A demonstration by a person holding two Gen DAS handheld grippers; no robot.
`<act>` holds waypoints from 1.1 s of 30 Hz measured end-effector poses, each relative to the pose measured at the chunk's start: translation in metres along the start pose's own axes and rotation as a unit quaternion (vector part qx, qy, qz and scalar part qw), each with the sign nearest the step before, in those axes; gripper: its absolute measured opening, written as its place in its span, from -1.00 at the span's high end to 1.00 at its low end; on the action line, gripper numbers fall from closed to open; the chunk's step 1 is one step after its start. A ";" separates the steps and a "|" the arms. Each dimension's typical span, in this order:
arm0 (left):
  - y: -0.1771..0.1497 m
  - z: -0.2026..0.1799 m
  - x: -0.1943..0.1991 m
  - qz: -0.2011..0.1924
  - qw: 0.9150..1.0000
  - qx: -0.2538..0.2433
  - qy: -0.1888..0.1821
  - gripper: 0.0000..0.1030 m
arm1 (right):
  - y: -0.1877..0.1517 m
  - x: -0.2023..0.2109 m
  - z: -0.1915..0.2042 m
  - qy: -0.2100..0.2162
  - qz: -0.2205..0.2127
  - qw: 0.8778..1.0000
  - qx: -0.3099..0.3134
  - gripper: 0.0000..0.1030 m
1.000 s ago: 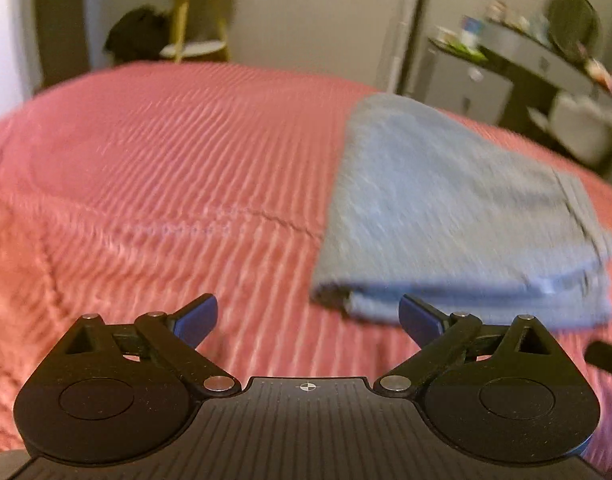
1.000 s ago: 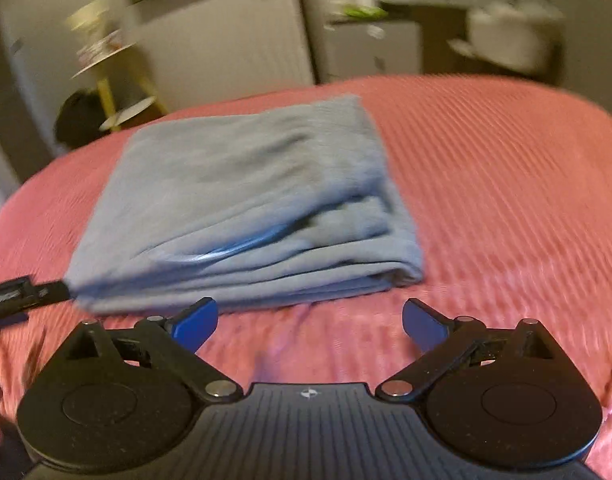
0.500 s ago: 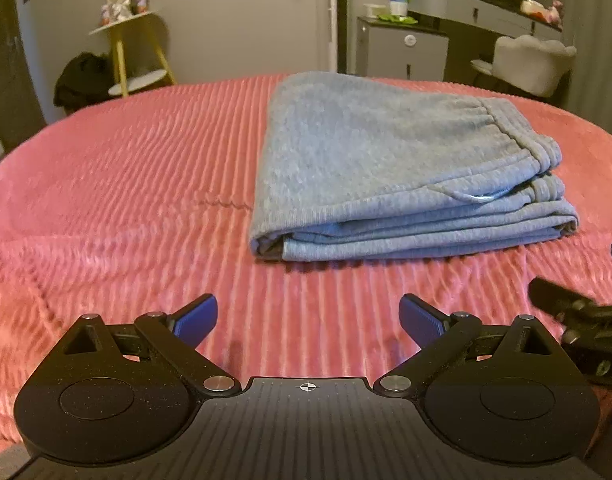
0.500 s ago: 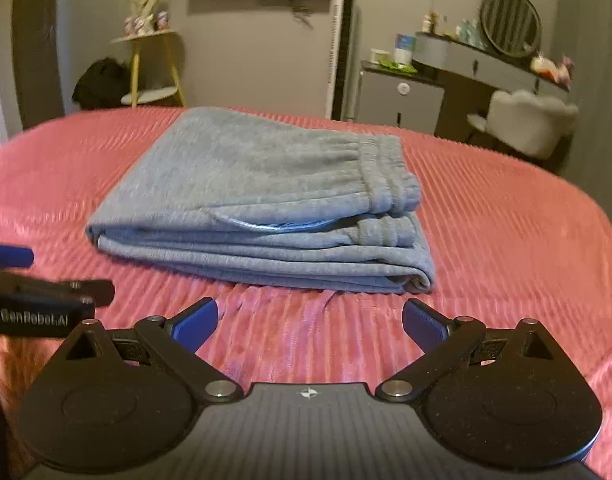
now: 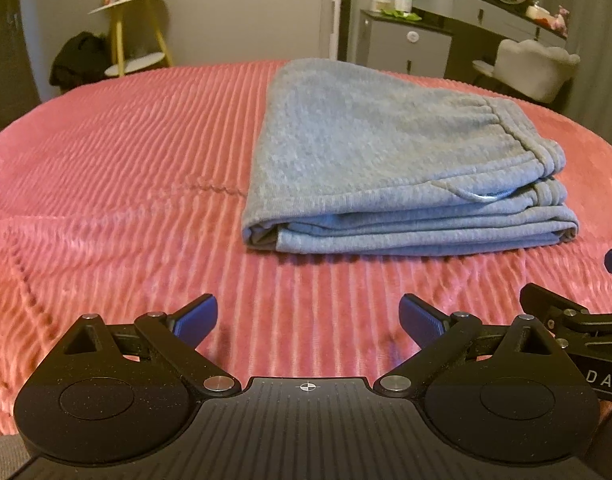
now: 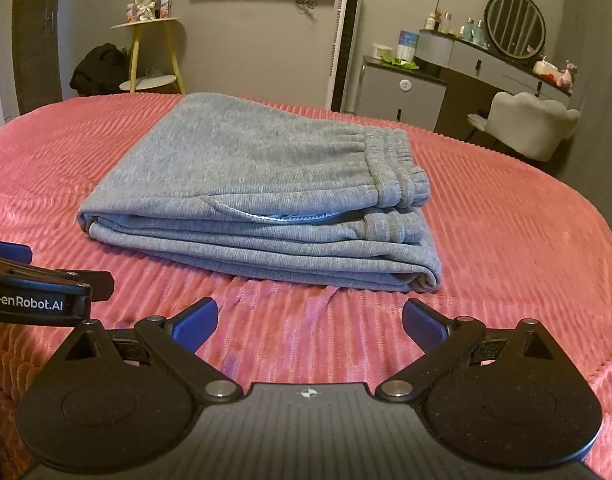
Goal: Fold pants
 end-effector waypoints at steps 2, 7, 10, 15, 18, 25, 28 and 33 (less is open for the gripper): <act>-0.001 -0.002 0.000 0.000 1.000 -0.006 0.004 -0.94 | 0.000 0.000 0.000 -0.001 -0.002 1.000 0.002 -0.92; -0.001 -0.003 -0.001 0.000 1.000 -0.008 0.003 -0.94 | 0.000 0.001 -0.002 -0.002 -0.003 1.000 -0.001 -0.92; -0.001 -0.003 -0.001 -0.001 1.000 -0.008 0.002 -0.94 | 0.001 0.002 -0.002 -0.003 -0.003 1.000 -0.002 -0.92; -0.001 -0.004 -0.001 -0.001 1.000 -0.008 0.002 -0.94 | 0.000 0.002 -0.002 -0.005 -0.003 1.000 -0.002 -0.92; -0.001 -0.004 -0.001 0.000 1.000 -0.008 0.001 -0.94 | 0.000 0.002 -0.002 -0.005 -0.002 1.000 -0.002 -0.92; -0.002 -0.004 -0.001 0.001 1.000 -0.008 0.001 -0.94 | -0.001 0.001 -0.003 -0.006 0.001 1.000 -0.002 -0.92; -0.002 -0.004 -0.001 0.002 1.000 -0.008 0.002 -0.94 | -0.001 0.001 -0.003 -0.006 0.001 1.000 -0.002 -0.92; -0.003 -0.004 -0.003 0.004 1.000 -0.007 0.003 -0.94 | -0.002 -0.001 -0.003 -0.005 0.004 1.000 -0.002 -0.92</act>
Point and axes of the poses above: each gripper's, at about its wrist camera, not at the fingertips, and x roughly against the way its jaws point, z to its left, y to its top, the point moved 10 cm from there along -x, roughly the way its jaws point, and after that the axes turned 3 degrees about -x, right-handed, at the moved point
